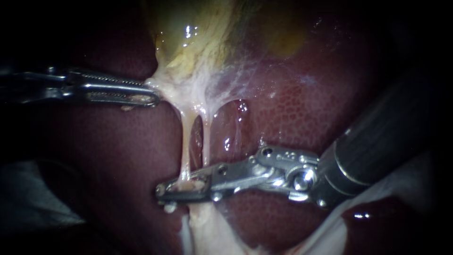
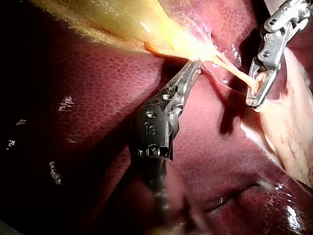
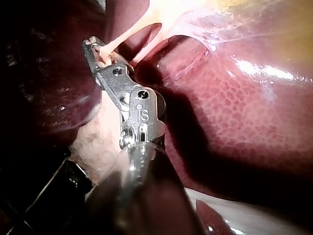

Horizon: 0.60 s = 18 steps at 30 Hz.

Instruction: Clipping second clip left tube

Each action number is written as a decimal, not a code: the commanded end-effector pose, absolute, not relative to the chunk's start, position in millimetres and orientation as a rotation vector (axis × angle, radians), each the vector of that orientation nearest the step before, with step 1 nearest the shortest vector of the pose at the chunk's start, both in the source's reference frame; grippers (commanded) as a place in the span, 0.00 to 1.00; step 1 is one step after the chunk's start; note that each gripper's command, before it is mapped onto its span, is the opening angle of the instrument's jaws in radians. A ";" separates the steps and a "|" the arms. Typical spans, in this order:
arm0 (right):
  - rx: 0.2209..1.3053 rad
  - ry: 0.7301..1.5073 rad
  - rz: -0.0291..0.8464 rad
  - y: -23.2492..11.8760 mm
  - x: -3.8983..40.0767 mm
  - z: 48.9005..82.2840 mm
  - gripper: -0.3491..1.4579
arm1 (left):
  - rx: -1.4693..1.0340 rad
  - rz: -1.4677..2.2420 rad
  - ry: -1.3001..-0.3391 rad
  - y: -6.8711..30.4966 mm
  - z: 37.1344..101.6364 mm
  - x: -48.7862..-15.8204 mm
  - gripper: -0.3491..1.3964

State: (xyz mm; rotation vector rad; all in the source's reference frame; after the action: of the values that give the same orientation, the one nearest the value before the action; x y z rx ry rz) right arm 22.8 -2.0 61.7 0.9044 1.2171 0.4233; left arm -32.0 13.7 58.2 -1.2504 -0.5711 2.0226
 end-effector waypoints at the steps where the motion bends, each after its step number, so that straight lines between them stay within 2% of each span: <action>1: 0.908 1.217 0.422 -1.9 22.8 61.7 0.00 | -1.250 2.023 -0.571 13.7 58.2 -32.0 0.00; 7: 0.923 1.208 0.449 -2.0 22.5 61.6 0.00 | -1.250 2.023 -0.571 13.7 58.2 -32.0 0.00; 18: 0.922 1.199 0.446 -2.0 22.5 61.8 0.00 | -1.250 2.022 -0.571 13.7 58.2 -32.0 0.00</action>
State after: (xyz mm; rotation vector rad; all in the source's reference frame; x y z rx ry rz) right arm 22.5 -1.9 61.7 0.9226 1.1990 0.4457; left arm -32.0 13.7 58.2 -1.2503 -0.5710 2.0225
